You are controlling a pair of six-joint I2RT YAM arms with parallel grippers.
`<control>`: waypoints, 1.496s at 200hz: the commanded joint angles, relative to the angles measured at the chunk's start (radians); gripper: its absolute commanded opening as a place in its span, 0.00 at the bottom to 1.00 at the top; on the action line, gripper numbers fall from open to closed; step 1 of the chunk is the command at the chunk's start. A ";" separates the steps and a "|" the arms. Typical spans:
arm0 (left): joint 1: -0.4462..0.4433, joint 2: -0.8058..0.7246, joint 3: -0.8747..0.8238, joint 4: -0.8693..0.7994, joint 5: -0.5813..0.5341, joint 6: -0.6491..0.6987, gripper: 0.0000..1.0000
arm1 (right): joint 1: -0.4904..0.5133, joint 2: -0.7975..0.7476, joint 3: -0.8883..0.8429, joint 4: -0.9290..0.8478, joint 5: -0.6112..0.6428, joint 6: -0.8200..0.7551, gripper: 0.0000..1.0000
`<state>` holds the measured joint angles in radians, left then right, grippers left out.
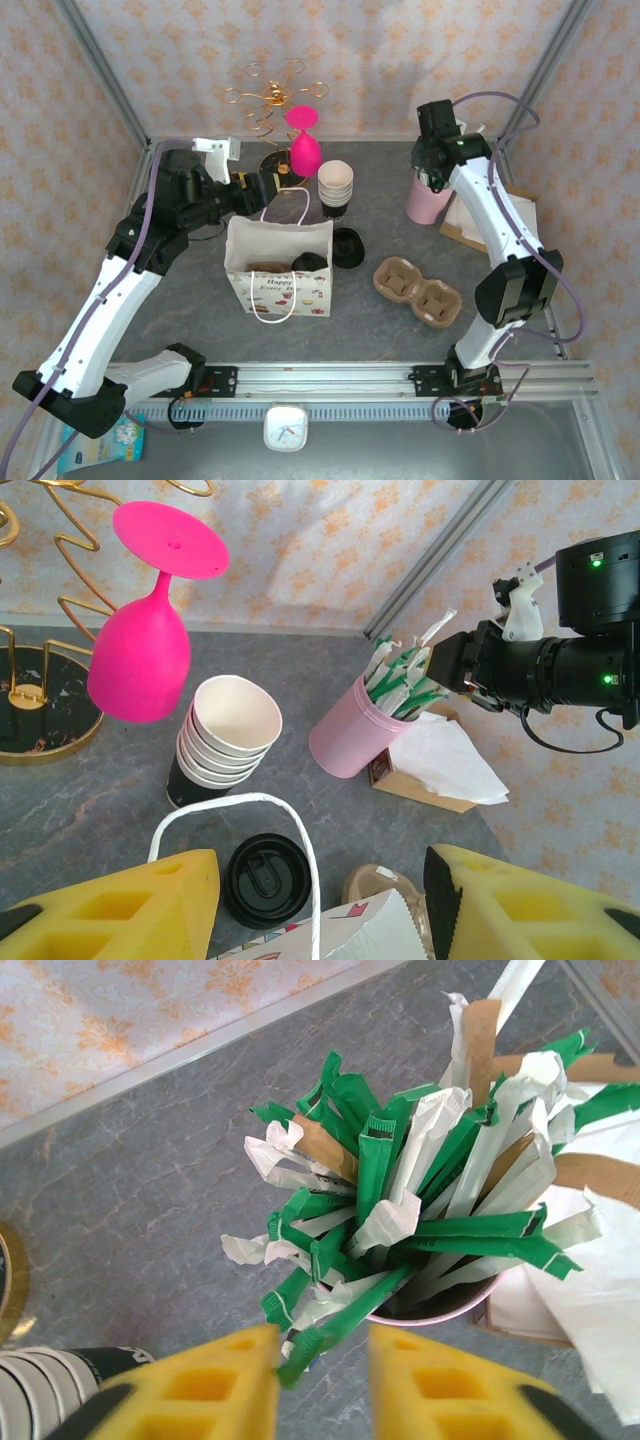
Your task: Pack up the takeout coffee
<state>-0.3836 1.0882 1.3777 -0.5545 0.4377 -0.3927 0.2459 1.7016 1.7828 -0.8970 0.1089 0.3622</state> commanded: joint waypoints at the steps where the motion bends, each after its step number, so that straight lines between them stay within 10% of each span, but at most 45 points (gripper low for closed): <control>1: 0.002 -0.004 -0.003 0.041 -0.001 -0.001 0.58 | 0.001 0.026 0.049 -0.010 0.032 -0.010 0.24; 73: 0.003 -0.005 0.012 0.033 0.003 -0.004 0.58 | 0.001 -0.014 0.124 -0.074 0.043 -0.021 0.00; 136: 0.003 -0.009 0.056 -0.020 -0.037 0.008 0.59 | 0.001 -0.115 0.226 -0.183 -0.017 -0.029 0.00; 299: 0.003 -0.137 0.075 -0.235 -0.321 -0.075 0.61 | 0.194 -0.327 0.241 -0.042 -0.652 -0.033 0.00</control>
<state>-0.3836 0.9867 1.4300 -0.7223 0.1951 -0.4297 0.3866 1.3792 1.9961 -1.0153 -0.3927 0.3386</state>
